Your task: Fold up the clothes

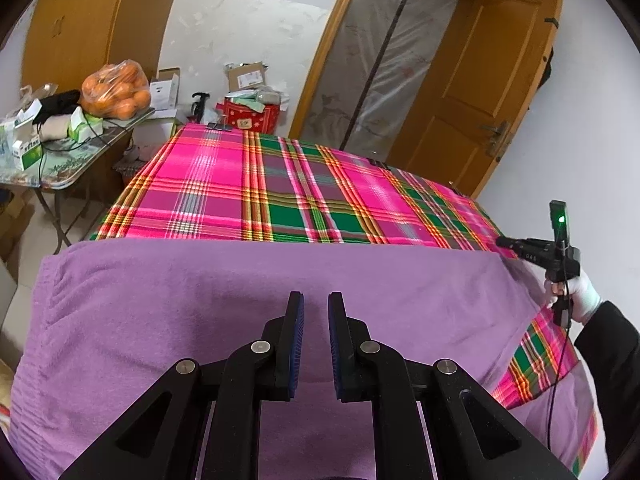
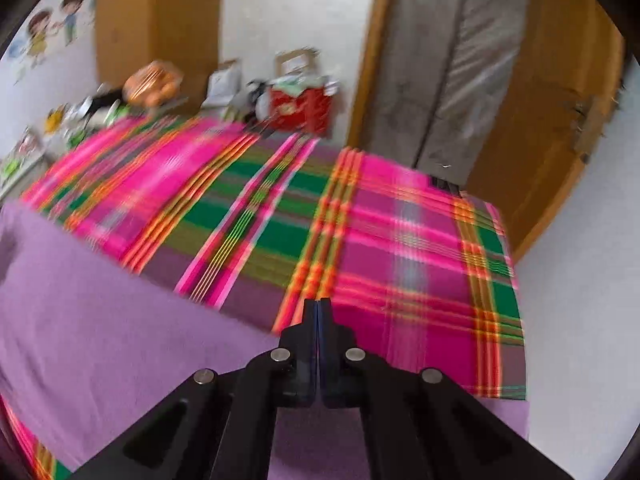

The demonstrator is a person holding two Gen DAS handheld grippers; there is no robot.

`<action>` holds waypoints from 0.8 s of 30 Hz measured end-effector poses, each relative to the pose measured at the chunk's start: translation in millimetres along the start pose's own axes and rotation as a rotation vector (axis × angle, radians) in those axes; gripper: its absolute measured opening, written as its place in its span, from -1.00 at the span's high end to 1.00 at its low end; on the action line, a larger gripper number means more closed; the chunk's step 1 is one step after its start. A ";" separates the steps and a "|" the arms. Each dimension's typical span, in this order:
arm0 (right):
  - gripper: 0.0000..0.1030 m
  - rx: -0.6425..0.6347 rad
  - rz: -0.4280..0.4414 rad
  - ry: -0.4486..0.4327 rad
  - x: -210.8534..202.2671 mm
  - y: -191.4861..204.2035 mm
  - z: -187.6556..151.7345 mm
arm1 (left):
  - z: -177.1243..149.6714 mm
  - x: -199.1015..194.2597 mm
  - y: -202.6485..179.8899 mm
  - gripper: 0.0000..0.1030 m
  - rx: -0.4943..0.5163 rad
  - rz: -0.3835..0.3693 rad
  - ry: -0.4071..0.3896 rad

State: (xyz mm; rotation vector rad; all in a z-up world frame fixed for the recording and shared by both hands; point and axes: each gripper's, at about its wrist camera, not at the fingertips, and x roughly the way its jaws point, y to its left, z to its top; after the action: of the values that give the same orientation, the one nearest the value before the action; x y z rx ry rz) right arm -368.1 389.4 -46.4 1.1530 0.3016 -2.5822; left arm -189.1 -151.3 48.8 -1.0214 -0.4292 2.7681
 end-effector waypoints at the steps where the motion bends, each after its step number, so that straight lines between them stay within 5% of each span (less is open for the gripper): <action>1: 0.94 0.018 -0.004 0.013 -1.5 -4.1 -0.9 | -0.1 0.1 1.1 0.76 -0.005 0.002 0.001; 6: 0.78 0.110 0.018 0.014 -15.4 -28.5 -14.7 | -0.2 -0.5 2.7 0.76 -0.014 -0.008 0.008; 9: 0.77 0.115 -0.063 0.103 -5.4 -45.6 -32.3 | -0.8 -1.6 -0.2 0.76 -0.006 -0.016 0.007; 14: 0.16 0.247 -0.141 0.038 -23.5 -91.3 -50.4 | -2.9 0.1 -4.3 0.76 0.009 -0.021 0.013; 21: -0.01 0.309 -0.169 0.070 -9.0 -109.0 -58.9 | -6.1 5.9 -6.3 0.76 0.019 -0.013 0.027; 22: 0.08 0.309 -0.173 0.062 -7.4 -107.7 -58.0 | -6.6 6.7 -6.5 0.76 0.022 -0.011 0.029; 23: 0.65 0.299 -0.169 0.057 -7.8 -106.9 -58.9 | -6.9 7.5 -6.5 0.76 0.023 -0.010 0.031; 24: 0.93 0.283 -0.165 0.056 -7.8 -105.3 -58.4 | -7.1 8.4 -6.3 0.76 0.023 -0.009 0.033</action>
State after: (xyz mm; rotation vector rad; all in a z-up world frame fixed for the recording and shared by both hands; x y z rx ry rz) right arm -359.8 507.2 -71.6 1.3479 0.0438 -2.8080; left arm -190.5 -141.8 40.6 -1.0554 -0.3947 2.7382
